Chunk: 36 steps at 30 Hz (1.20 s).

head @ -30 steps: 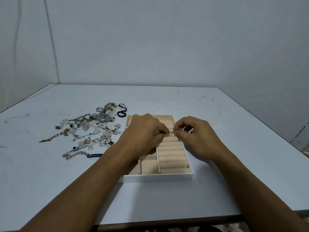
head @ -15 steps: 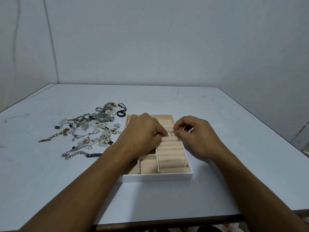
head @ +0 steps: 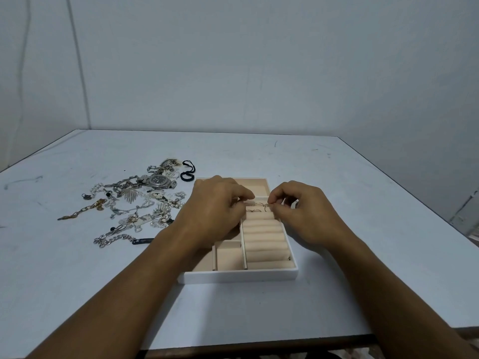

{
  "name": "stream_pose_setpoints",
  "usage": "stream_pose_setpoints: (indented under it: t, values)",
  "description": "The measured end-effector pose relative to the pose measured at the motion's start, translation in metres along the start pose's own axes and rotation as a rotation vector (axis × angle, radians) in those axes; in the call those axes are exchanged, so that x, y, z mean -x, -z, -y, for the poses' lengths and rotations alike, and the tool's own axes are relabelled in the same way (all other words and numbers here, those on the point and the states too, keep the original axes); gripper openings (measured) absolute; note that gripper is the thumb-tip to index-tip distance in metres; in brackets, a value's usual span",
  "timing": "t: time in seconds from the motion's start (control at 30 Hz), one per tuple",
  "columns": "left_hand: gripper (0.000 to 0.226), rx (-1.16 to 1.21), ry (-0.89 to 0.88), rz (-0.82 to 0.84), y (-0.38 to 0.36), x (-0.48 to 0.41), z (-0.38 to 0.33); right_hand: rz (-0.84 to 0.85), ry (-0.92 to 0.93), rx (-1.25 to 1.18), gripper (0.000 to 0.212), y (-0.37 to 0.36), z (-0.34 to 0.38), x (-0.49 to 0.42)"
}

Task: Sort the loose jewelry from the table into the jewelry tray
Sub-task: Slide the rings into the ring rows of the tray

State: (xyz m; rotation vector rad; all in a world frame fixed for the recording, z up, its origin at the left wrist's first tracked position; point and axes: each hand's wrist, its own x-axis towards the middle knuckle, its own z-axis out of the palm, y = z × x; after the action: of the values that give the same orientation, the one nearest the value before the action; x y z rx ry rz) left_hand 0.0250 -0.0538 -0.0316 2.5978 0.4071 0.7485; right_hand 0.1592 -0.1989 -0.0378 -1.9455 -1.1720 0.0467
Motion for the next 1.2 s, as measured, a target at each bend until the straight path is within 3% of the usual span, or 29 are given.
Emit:
stream_pose_setpoints:
  t: [0.33, 0.57, 0.8, 1.0, 1.2]
  values:
    - [0.026, 0.012, 0.026, 0.007, 0.003, 0.0, 0.0, 0.041, 0.03, 0.14, 0.02, 0.002, 0.002, 0.001]
    - [0.025, 0.003, 0.031, -0.002, 0.003, 0.001, -0.001, 0.05, 0.044, 0.084, 0.022, 0.004, 0.003, 0.001]
    - [0.024, 0.013, 0.025, -0.001, 0.002, 0.001, 0.0, 0.079, 0.11, 0.242, 0.019, 0.005, 0.006, -0.001]
    - [0.023, 0.016, 0.034, 0.002, 0.003, 0.002, -0.001, 0.067, 0.065, 0.165, 0.022, 0.004, 0.004, 0.0]
    - [0.015, 0.032, -0.004, 0.05, -0.006, -0.013, -0.011, -0.164, -0.025, -0.026, 0.025, 0.027, -0.009, 0.0]
